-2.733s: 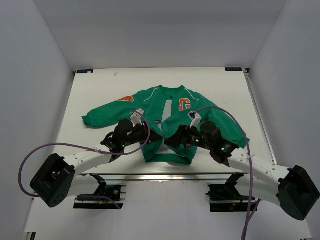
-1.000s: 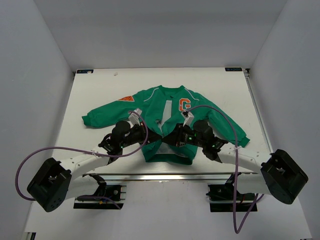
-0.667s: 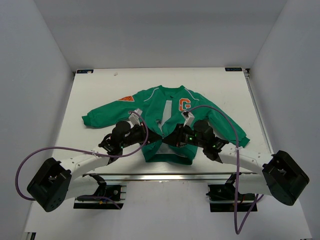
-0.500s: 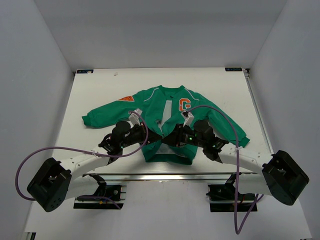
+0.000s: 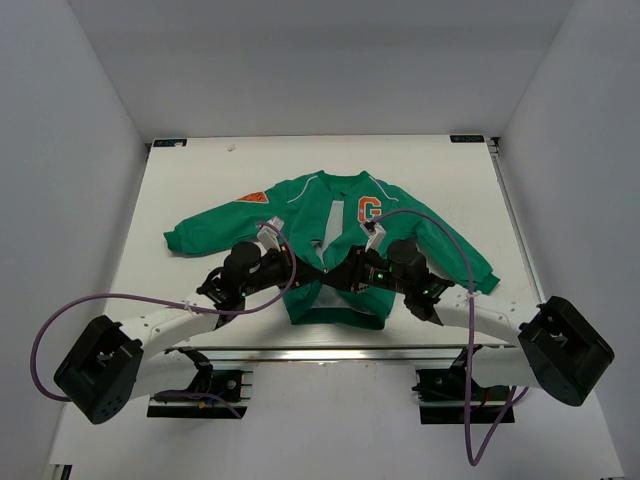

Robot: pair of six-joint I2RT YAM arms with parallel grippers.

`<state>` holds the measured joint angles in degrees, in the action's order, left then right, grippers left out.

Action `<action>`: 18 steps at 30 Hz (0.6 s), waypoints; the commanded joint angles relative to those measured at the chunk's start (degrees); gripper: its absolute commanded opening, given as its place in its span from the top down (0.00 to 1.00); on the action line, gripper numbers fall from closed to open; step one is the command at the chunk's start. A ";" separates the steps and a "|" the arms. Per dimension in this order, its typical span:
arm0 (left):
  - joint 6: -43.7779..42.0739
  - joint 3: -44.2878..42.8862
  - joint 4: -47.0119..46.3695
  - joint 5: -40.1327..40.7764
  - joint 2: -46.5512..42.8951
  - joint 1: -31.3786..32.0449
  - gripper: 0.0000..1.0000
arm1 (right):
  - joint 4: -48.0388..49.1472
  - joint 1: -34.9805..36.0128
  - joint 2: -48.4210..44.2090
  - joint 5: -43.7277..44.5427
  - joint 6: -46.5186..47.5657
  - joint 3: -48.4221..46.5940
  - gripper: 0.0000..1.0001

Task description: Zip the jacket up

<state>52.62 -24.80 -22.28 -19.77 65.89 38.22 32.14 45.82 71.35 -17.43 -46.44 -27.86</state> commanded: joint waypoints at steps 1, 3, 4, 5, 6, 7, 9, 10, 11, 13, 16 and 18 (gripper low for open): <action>-0.15 0.36 -0.66 0.43 -2.08 0.19 1.00 | 4.08 0.23 0.01 -0.94 -0.41 -0.18 0.67; -0.15 0.36 -0.74 0.43 -2.25 0.19 1.00 | 3.02 0.23 0.02 -0.50 -0.24 -0.36 0.70; -0.15 0.36 -0.66 0.52 -2.43 0.19 1.00 | 2.75 0.23 0.10 -0.41 -0.23 -0.44 0.71; -0.15 0.36 -0.57 0.61 -2.52 0.19 1.00 | 1.79 0.23 0.19 -0.15 -0.15 -0.79 0.74; -0.15 0.36 -0.57 0.70 -2.52 0.10 1.00 | 1.18 0.23 0.28 -0.06 -0.06 -0.97 0.77; -0.15 0.28 -0.31 0.78 -2.69 0.10 1.00 | 0.65 0.23 0.28 0.11 -0.15 -1.15 0.80; -0.32 0.28 -0.04 0.87 -2.87 0.19 1.00 | -1.45 0.14 -0.07 0.64 -0.23 -1.50 0.92; -0.33 0.28 0.31 0.96 -2.96 0.19 1.00 | -2.25 0.23 -0.42 0.99 -0.23 -1.67 0.96; -0.41 0.28 0.40 0.87 -2.96 0.19 1.00 | -2.95 0.14 -1.12 1.26 -0.23 -1.76 1.00; -0.85 0.28 1.01 0.79 -2.78 0.19 1.00 | -4.80 0.32 -1.83 2.05 -0.23 -2.20 1.00; -1.55 0.01 1.54 0.26 -2.34 0.19 1.00 | -8.30 0.23 -2.62 2.05 -0.06 -4.13 1.00; -2.34 -0.16 2.24 -0.09 -1.56 0.10 1.00 | -10.95 0.23 -2.01 1.18 0.38 -6.06 1.00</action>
<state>51.88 -24.75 -20.49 -19.53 64.97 38.33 24.84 45.82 70.22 -16.23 -46.46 -29.67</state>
